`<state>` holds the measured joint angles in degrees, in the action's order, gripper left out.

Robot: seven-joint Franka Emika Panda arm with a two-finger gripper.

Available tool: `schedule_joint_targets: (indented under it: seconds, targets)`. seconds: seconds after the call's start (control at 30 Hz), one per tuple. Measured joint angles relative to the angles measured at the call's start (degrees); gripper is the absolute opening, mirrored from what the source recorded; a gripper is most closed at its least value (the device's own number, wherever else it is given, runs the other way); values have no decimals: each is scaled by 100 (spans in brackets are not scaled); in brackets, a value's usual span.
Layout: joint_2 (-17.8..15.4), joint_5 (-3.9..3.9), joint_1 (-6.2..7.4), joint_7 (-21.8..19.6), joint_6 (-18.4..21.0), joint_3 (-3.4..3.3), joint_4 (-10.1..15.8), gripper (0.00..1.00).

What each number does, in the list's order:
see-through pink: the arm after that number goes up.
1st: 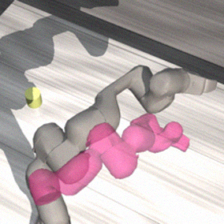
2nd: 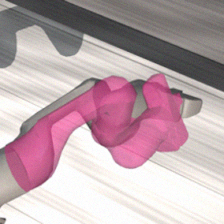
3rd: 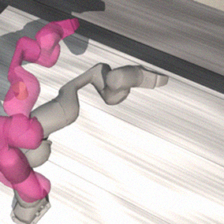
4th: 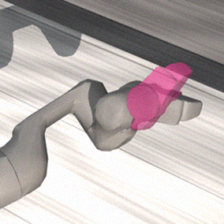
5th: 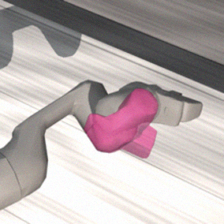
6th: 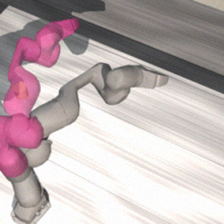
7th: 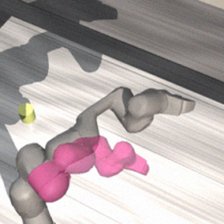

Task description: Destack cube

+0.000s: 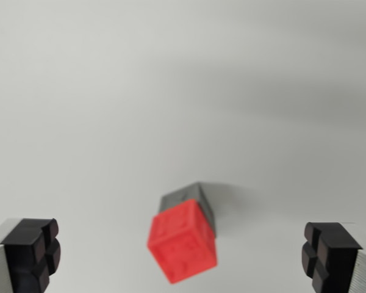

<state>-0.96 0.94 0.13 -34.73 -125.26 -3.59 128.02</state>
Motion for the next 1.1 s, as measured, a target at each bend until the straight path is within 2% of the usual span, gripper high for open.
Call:
schedule_joint_targets:
  seconds: [0.57, 0.9, 1.1]
  targets:
    - [-626, -108, -11, 1142, -707, -77, 1273, 100]
    - [-973, -188, -11, 1831, -1125, -154, 2002, 100]
    - [-1210, -270, -11, 2332, -1434, -224, 2516, 100]
